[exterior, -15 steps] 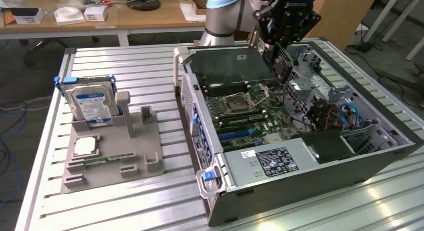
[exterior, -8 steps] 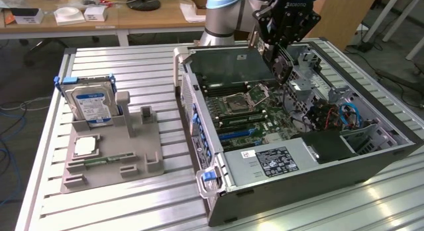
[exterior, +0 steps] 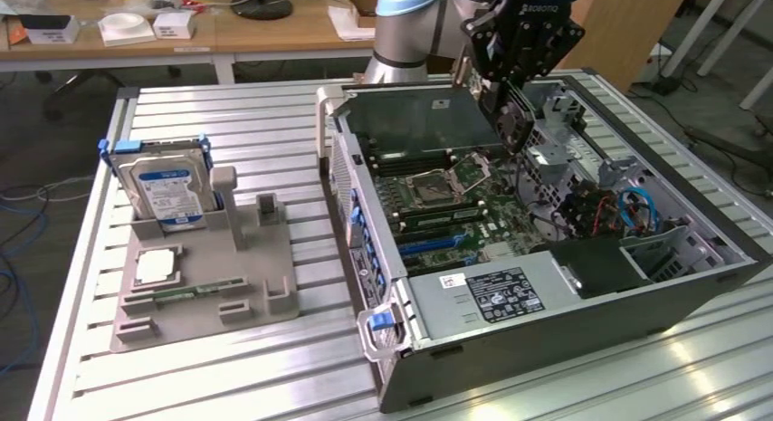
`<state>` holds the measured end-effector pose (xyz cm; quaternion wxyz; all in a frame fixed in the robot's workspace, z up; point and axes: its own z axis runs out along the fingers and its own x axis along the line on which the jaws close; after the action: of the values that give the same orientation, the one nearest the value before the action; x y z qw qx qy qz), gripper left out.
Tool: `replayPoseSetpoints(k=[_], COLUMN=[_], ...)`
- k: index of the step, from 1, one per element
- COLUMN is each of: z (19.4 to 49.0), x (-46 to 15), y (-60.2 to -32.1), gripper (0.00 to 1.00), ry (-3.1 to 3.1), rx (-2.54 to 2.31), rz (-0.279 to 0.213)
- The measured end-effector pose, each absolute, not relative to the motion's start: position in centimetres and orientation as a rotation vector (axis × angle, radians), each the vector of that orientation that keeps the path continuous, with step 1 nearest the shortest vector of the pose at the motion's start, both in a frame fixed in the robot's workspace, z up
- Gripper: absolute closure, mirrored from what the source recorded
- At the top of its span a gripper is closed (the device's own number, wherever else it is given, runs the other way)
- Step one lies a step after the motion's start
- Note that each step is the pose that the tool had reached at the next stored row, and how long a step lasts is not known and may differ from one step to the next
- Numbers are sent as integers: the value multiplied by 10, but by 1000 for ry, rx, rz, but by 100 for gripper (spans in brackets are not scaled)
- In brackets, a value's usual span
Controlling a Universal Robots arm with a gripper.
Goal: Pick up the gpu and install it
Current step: 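Insert the gpu into the slot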
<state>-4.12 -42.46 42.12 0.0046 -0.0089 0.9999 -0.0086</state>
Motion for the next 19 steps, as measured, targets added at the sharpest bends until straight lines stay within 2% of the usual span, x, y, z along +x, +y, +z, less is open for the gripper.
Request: replayPoseSetpoints(k=[19], z=[421], x=[-41], y=[-425], gripper=[73], ry=[3091], rx=[-490], rz=[-25])
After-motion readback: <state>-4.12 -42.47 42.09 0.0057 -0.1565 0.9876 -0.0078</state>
